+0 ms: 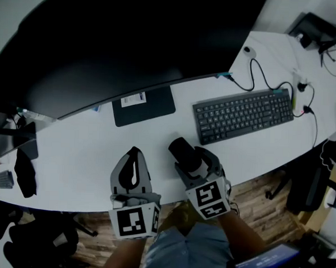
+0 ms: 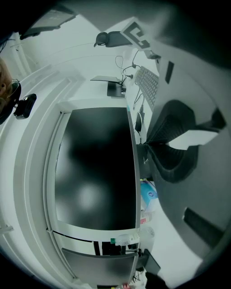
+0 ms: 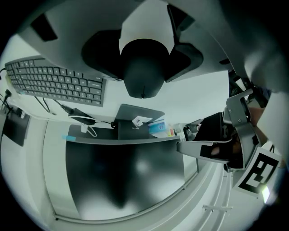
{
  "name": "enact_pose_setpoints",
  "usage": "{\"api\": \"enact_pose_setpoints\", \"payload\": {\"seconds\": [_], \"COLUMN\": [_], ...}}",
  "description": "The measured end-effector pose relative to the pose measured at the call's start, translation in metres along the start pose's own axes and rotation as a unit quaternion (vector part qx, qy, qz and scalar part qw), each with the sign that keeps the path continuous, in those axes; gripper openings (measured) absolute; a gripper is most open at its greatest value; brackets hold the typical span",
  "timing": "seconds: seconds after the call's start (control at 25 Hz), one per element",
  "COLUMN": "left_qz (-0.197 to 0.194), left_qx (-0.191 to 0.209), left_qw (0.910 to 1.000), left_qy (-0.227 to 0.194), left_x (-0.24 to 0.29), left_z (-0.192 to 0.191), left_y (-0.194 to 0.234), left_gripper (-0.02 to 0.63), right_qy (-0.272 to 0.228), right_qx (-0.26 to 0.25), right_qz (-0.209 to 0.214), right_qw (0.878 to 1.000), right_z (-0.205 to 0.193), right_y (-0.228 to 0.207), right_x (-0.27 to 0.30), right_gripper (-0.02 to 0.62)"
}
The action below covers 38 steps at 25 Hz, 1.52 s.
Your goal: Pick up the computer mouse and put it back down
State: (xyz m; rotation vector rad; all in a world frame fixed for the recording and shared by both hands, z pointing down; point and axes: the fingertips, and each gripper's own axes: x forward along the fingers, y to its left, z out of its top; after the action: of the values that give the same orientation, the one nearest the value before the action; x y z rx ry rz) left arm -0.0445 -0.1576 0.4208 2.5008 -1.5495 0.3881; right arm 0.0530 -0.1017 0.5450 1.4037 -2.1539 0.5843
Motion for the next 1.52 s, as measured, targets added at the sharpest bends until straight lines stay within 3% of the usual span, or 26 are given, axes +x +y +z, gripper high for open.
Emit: {"api": "enact_pose_setpoints", "payload": {"seconds": [0.48,0.76,0.96,1.28,1.52], "left_qz": [0.002,-0.004,0.002,0.012,0.020], "left_qx": [-0.003,-0.007,-0.009,-0.008,0.005], "left_qw": [0.9996,0.9998,1.0000,0.9987,0.9927], "left_qy": [0.027,0.019,0.002,-0.049,-0.119], "left_x": [0.010,0.011,0.005,-0.026,-0.050], "left_z": [-0.021,-0.014,0.000,0.045,0.098], "left_y": [0.002,-0.002,0.000,0.003,0.006], "left_gripper": [0.008,0.008,0.008,0.008,0.008], "right_qy": [0.035,0.047,0.057,-0.020,-0.145], "right_qx": [-0.004,-0.004,-0.017,-0.027,-0.064], "right_qz": [0.002,0.005,0.026,0.016,-0.023], "right_qw": [0.999,0.999,0.998,0.999,0.987], "right_z": [-0.027,-0.030,-0.028,0.045,0.146], "right_y": [0.000,0.001,0.002,0.003,0.004], "right_x": [0.020,0.023,0.026,-0.009,-0.062], "right_gripper": [0.302,0.305,0.360,0.357,0.297]}}
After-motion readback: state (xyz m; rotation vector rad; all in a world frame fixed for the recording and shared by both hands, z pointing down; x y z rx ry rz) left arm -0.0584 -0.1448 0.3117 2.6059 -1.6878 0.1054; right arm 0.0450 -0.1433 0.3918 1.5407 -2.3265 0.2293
